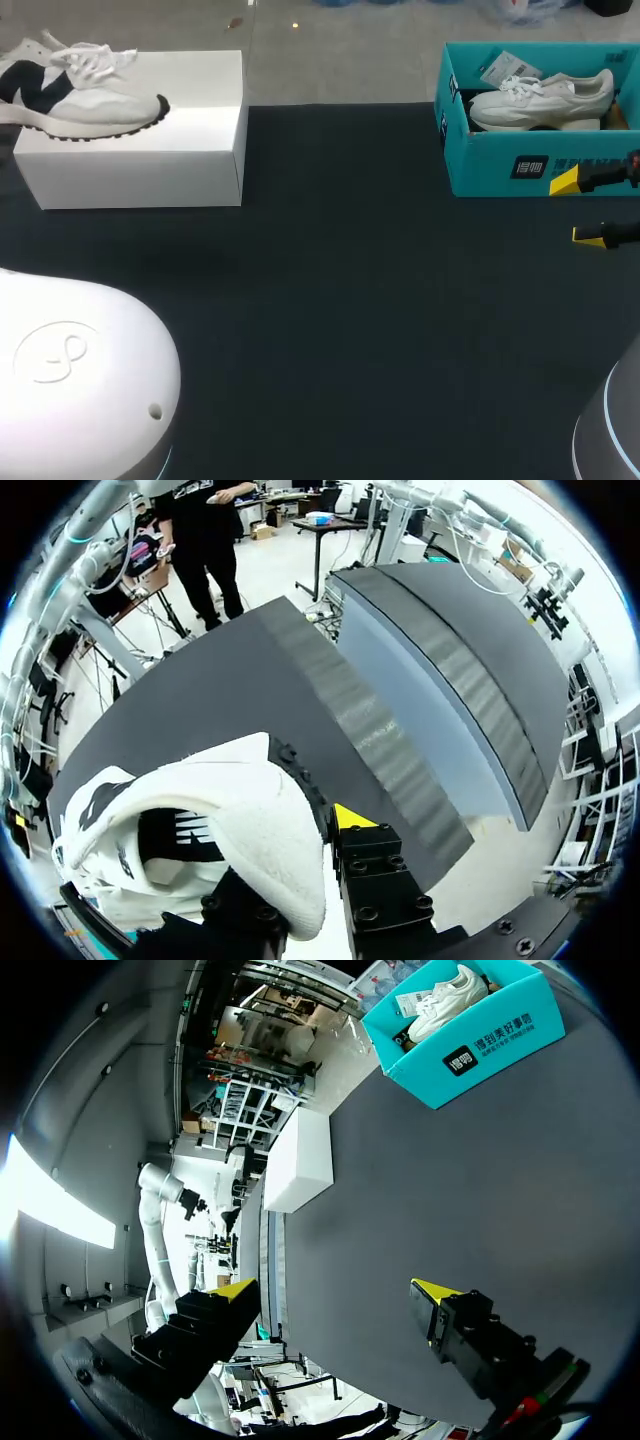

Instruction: Take the shoe out of the shoebox, open the shoe tongue, remove and reinsert the insole, then place the shoe into the shoebox

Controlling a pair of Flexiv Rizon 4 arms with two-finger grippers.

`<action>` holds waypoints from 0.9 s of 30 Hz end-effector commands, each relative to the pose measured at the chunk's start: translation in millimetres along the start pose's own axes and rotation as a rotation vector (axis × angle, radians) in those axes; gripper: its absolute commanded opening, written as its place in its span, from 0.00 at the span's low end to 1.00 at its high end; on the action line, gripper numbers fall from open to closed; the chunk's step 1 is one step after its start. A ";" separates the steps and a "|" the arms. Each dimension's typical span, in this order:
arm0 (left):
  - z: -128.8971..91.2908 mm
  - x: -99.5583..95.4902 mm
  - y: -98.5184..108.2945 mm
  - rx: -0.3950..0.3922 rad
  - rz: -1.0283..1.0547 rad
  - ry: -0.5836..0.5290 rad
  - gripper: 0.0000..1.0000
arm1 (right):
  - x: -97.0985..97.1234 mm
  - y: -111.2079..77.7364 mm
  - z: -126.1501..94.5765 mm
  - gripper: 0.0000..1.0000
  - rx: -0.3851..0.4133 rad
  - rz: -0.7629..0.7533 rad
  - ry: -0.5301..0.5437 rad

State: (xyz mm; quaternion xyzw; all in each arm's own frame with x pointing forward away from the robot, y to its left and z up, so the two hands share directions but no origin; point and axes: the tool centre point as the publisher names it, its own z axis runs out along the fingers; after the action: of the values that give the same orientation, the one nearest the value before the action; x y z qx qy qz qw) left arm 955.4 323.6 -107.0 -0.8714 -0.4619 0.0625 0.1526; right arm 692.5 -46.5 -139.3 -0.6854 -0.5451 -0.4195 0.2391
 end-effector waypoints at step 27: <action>37.0 82.8 132.6 -0.282 -0.268 0.057 0.00 | -0.3 -0.8 0.2 1.00 -0.001 0.001 -0.001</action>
State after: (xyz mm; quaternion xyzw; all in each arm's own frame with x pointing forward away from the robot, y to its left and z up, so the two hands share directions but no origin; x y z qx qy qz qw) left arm 1080.9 324.9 -174.8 -0.8179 -0.5698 -0.0626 0.0494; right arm 692.5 -46.5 -139.3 -0.6854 -0.5451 -0.4195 0.2391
